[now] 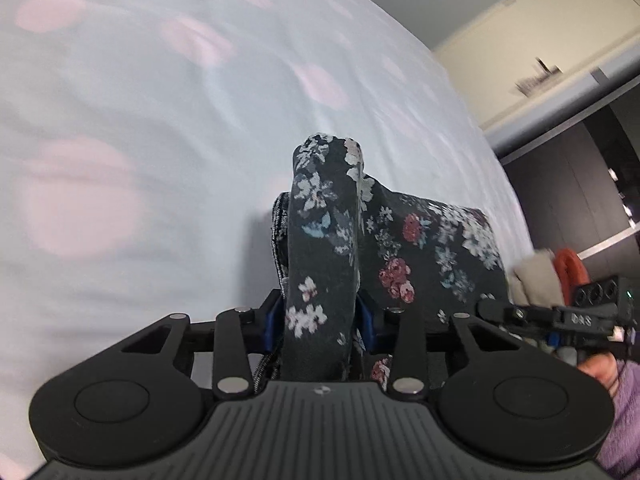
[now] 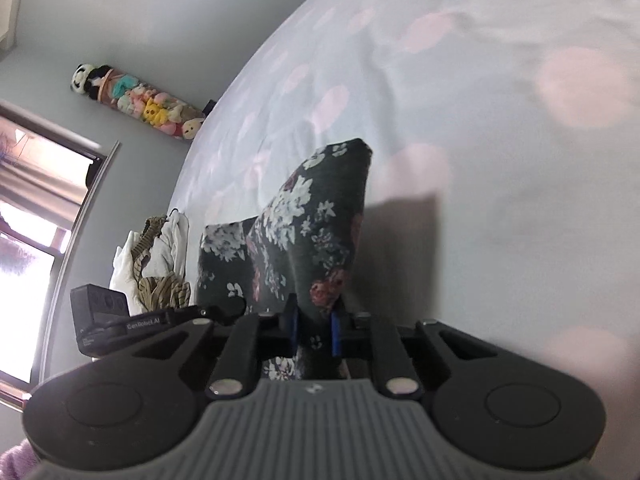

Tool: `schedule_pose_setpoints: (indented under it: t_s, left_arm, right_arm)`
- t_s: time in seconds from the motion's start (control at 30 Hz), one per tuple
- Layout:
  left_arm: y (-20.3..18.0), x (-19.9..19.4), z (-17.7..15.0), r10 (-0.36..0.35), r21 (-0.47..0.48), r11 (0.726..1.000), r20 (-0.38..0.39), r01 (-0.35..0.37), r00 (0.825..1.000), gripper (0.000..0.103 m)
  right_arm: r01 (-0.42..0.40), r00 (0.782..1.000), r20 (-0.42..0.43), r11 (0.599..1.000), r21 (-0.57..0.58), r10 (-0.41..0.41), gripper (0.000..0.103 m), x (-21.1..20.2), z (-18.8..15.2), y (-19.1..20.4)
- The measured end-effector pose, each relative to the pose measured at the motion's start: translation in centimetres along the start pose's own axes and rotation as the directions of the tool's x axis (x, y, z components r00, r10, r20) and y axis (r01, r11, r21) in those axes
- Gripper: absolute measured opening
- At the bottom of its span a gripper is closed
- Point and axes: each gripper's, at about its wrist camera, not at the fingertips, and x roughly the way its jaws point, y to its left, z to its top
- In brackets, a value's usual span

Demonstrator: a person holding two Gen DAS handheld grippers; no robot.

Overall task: Fold clothes
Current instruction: 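Grasp the folded trousers' edge with both grippers and lift, then carry the folded trousers with both grippers onto the beige blanket stack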

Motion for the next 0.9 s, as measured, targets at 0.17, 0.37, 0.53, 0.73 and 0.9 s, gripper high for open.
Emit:
schedule_pose_setpoints:
  t_s: [0.17,0.37,0.53,0.73,0.9]
  left_arm:
    - [-4.7,3.1,-1.9,0.020,0.047,0.999,-0.016,-0.019,1.000,0.034]
    - [-6.0,3.9,-1.4,0.122,0.060,0.991,-0.079,-0.117,0.989,0.050]
    - [-4.5,2.4,-2.6,0.124,0.028,0.992,-0.135,-0.121,0.983,0.058]
    - [-3.9,3.7,-3.7,0.097,0.023,0.995,-0.155,-0.094,0.983,0.061]
    - [-5.2,4.2,-3.9,0.113,0.051,0.993,-0.160,-0.106,0.981,0.047]
  right_arm:
    - [0.066,0.998,0.014,0.996,0.057,-0.067,0.017,-4.2,-1.0,-3.3]
    - [0.087,0.996,0.011,0.994,0.070,-0.088,0.024,-4.5,-2.0,-4.7]
    - [0.104,0.994,-0.022,0.994,0.032,-0.103,0.043,-3.5,-2.5,-5.1]
    - [-0.012,0.998,-0.060,0.991,0.135,0.021,0.043,-2.6,-3.0,-7.9]
    - [-0.055,0.996,-0.058,0.988,0.142,0.064,0.030,-1.7,-3.1,-8.1]
